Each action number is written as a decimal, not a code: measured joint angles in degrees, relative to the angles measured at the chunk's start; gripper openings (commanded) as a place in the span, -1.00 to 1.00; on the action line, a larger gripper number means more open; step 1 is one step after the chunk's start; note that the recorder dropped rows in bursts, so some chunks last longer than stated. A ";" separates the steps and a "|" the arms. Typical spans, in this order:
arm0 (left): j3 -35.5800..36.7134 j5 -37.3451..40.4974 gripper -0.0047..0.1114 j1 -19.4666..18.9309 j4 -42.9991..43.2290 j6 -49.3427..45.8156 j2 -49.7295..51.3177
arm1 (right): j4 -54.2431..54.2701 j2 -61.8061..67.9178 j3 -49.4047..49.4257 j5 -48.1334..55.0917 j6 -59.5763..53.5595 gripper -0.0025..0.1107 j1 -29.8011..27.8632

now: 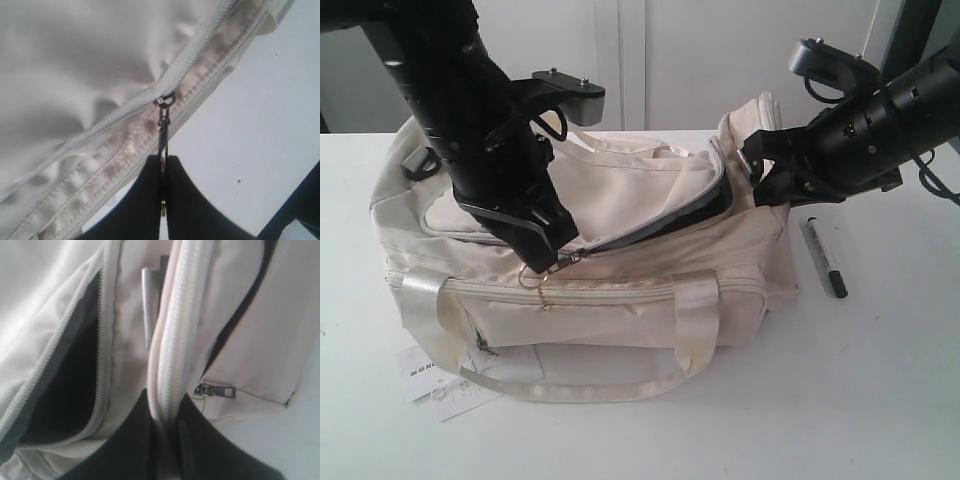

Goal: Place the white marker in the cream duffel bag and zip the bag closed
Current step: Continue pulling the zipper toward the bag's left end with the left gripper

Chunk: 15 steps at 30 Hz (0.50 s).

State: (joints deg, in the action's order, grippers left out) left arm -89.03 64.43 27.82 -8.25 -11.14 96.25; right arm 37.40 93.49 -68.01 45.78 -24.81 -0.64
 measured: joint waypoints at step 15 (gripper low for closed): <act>0.00 0.00 -0.92 0.00 3.63 0.37 0.00 | -0.48 0.00 0.00 -0.11 0.00 -0.96 0.00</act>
State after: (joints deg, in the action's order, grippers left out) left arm -89.03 64.43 27.82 -4.63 -10.77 96.25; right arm 36.92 93.49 -68.01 45.67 -24.81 -0.64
